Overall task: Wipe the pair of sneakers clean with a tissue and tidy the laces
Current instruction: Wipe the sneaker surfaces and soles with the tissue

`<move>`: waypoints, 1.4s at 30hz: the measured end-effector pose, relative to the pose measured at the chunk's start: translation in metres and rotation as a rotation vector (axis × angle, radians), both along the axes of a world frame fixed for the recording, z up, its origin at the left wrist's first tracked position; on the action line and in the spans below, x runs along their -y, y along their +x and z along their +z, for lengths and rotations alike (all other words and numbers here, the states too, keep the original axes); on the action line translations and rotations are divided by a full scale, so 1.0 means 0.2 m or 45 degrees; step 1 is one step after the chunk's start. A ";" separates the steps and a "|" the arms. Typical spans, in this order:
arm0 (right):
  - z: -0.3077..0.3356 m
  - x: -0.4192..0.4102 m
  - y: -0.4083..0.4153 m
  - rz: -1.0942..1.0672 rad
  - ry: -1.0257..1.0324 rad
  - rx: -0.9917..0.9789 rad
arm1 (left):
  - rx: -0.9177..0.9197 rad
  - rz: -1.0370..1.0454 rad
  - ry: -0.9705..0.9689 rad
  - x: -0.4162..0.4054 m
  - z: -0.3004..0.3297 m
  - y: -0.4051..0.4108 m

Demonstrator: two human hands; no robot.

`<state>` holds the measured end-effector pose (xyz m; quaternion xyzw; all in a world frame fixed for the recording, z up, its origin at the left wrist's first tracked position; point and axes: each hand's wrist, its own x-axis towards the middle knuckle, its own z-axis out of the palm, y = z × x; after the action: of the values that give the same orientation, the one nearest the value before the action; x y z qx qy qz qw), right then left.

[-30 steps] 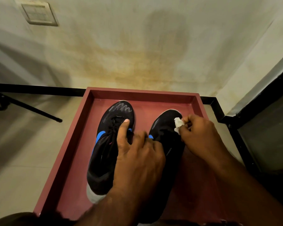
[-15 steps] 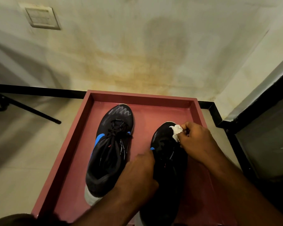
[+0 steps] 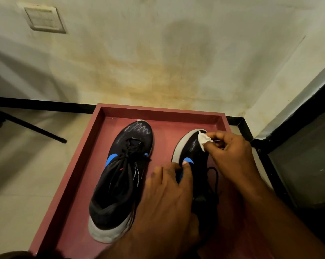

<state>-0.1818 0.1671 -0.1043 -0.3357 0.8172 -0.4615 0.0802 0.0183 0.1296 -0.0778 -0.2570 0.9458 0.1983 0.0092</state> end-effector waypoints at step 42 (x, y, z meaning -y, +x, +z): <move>0.03 0.01 0.05 0.255 -0.135 -0.158 | 0.099 -0.059 -0.545 0.02 -0.15 0.02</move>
<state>-0.1713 0.1655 -0.0987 -0.4474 0.7574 -0.4721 0.0574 0.0213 0.1254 -0.1077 -0.2388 0.9709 -0.0172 -0.0046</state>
